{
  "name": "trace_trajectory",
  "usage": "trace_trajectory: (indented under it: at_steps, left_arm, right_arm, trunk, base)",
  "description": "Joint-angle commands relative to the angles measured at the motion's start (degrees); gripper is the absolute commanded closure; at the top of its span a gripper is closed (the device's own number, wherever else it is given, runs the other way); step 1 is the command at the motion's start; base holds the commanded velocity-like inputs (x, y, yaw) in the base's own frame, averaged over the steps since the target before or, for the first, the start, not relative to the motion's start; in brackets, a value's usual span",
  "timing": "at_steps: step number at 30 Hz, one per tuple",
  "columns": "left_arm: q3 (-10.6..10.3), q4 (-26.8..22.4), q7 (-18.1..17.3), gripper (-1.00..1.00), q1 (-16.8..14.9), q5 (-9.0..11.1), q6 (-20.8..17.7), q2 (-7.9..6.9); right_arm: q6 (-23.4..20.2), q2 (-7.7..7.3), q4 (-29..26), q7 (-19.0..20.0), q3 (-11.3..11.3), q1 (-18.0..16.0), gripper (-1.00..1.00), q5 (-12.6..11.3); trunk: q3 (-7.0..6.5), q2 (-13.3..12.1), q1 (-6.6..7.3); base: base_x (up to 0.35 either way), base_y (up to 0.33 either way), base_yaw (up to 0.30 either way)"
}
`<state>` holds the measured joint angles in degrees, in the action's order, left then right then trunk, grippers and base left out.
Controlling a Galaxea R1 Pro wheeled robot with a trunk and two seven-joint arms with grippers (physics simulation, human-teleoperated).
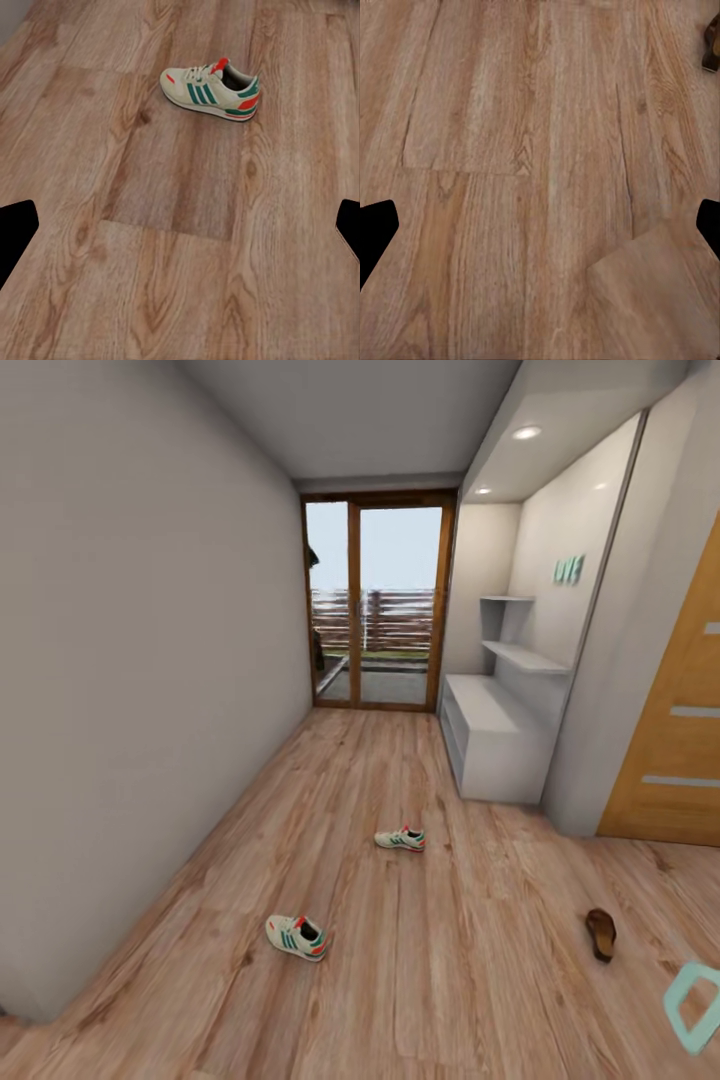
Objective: Pick up the two gym shoes and the two sandals from the corridor floor and place them onto the hallstand (shoe rack) in the corridor, making sure they are on the rack and not on the floor. Arrange them so the two gym shoes are next to each other and the two sandals are next to each other.
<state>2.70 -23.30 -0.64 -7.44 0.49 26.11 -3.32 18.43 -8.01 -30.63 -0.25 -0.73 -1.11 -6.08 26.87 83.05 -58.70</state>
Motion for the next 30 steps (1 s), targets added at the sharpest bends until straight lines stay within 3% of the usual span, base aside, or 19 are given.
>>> trace_trajectory:
  at_steps: [1,18,30]
  left_arm:
    - [0.1,0.0,-0.1,-1.00,0.0,0.0,0.2,0.01]
    - [0.1,0.0,-0.1,-1.00,0.0,0.0,0.3,0.01]
    - [0.1,0.0,0.0,-1.00,0.0,0.1,0.3,0.00]
  right_arm:
    - [0.2,-0.02,0.0,0.0,0.2,0.0,-1.00,-0.6]
    - [0.2,-0.03,-0.2,0.1,0.1,0.0,-1.00,-0.7]
    - [0.2,-0.01,-0.3,0.1,0.1,0.0,-1.00,-0.7]
  trunk:
    - [0.06,0.0,-0.03]
    - [0.06,0.0,-0.03]
    - [0.06,0.0,-0.03]
  base:
    - [0.340,-0.135,0.000]
    - [0.340,-0.128,0.000]
    - [0.340,-0.032,0.000]
